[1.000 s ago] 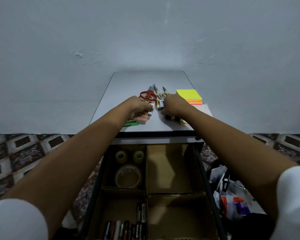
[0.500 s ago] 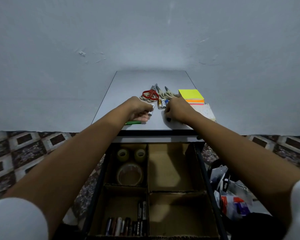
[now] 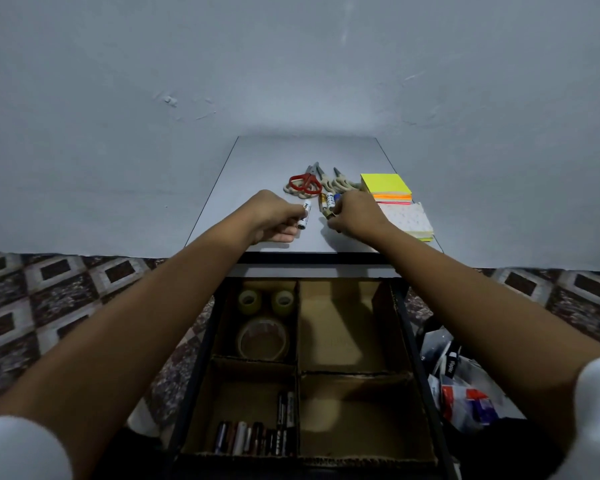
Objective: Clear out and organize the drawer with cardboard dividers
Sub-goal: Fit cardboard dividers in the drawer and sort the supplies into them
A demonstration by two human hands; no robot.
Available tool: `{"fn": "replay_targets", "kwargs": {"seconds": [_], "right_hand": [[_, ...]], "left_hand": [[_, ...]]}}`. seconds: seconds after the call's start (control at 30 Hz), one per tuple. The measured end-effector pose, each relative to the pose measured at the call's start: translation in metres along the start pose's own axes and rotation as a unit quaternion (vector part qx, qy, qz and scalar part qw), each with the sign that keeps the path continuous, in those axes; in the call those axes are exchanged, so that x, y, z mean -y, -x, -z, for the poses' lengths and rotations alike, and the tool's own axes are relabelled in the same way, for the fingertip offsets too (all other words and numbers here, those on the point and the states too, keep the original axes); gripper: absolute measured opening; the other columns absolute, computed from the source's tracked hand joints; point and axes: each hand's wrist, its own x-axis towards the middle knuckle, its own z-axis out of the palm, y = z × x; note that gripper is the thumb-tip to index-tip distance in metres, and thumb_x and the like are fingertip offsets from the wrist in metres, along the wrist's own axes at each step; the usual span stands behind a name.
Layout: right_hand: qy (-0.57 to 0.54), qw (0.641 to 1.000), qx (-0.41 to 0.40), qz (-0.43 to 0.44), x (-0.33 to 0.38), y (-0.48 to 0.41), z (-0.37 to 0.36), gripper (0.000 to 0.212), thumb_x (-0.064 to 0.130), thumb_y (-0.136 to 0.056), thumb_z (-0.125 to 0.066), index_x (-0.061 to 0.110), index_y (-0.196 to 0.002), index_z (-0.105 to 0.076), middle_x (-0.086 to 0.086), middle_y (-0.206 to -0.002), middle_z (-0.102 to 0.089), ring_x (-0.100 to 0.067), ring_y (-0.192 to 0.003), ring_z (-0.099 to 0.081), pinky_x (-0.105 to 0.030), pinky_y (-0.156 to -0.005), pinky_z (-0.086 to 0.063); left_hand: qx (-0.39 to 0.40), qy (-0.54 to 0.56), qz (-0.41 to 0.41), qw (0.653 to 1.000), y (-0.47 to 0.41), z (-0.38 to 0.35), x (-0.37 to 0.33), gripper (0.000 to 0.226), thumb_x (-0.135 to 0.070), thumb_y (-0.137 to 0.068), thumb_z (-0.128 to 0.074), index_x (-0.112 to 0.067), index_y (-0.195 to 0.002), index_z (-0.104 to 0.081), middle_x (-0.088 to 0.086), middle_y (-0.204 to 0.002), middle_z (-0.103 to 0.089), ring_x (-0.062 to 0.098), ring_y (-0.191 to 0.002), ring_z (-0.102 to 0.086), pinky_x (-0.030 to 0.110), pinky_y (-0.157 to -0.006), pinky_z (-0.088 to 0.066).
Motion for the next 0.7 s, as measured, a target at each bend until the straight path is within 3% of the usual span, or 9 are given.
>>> {"fn": "replay_targets", "kwargs": {"seconds": [0.1, 0.2, 0.33, 0.43, 0.53, 0.7], "right_hand": [[-0.143, 0.988, 0.019, -0.047, 0.005, 0.017, 0.016, 0.014, 0.009, -0.08, -0.064, -0.003, -0.084, -0.071, -0.012, -0.076, -0.063, -0.015, -0.062, -0.05, -0.021, -0.049, -0.036], [-0.295, 0.944, 0.085, -0.121, 0.011, 0.049, 0.027, 0.013, 0.007, -0.083, -0.065, 0.001, -0.093, -0.069, -0.006, -0.076, -0.061, -0.012, -0.067, -0.054, -0.022, -0.054, -0.044], [-0.387, 0.893, 0.172, -0.155, 0.009, 0.091, 0.016, 0.004, 0.011, -0.083, -0.067, 0.01, -0.088, -0.067, -0.005, -0.069, -0.063, -0.011, -0.061, -0.056, -0.022, -0.051, -0.046], [-0.428, 0.86, 0.218, -0.172, 0.006, 0.12, -0.007, 0.002, 0.008, -0.084, -0.066, 0.01, -0.085, -0.066, 0.0, -0.056, -0.063, -0.006, -0.05, -0.056, -0.017, -0.044, -0.044], [-0.436, 0.852, 0.245, -0.158, 0.006, 0.149, -0.03, 0.009, 0.007, -0.083, -0.066, 0.011, -0.075, -0.067, -0.001, -0.056, -0.061, -0.011, -0.049, -0.05, -0.019, -0.043, -0.038], [-0.381, 0.862, 0.274, -0.192, 0.009, 0.181, -0.065, 0.013, 0.013, -0.085, -0.066, 0.015, -0.097, -0.064, -0.001, -0.08, -0.065, -0.01, -0.07, -0.059, -0.021, -0.058, -0.047]], "left_hand": [[0.015, 0.027, 0.001, 1.0, 0.019, 0.004, 0.008, 0.013, -0.012, -0.087, -0.065, -0.003, -0.079, -0.061, 0.009, -0.066, -0.059, 0.011, -0.051, -0.06, 0.023, -0.058, -0.056], [0.039, 0.048, 0.004, 0.998, 0.041, 0.006, 0.023, 0.009, -0.01, -0.087, -0.064, -0.002, -0.083, -0.063, 0.009, -0.067, -0.062, 0.007, -0.048, -0.062, 0.021, -0.056, -0.057], [0.084, 0.04, 0.01, 0.996, 0.07, 0.01, 0.057, 0.009, -0.01, -0.087, -0.062, -0.002, -0.084, -0.064, 0.008, -0.068, -0.065, 0.009, -0.055, -0.065, 0.019, -0.055, -0.056], [0.121, -0.004, 0.029, 0.992, 0.09, 0.013, 0.092, 0.008, -0.009, -0.088, -0.06, -0.003, -0.088, -0.065, 0.009, -0.072, -0.067, 0.009, -0.059, -0.066, 0.018, -0.058, -0.055], [0.15, -0.054, 0.072, 0.985, 0.105, 0.012, 0.126, 0.008, -0.009, -0.088, -0.061, -0.005, -0.087, -0.067, 0.007, -0.075, -0.068, 0.008, -0.061, -0.066, 0.018, -0.059, -0.055], [0.167, -0.127, 0.134, 0.969, 0.108, 0.002, 0.174, 0.01, -0.013, -0.088, -0.063, -0.007, -0.083, -0.069, 0.007, -0.074, -0.068, 0.009, -0.062, -0.065, 0.019, -0.06, -0.056]]}}
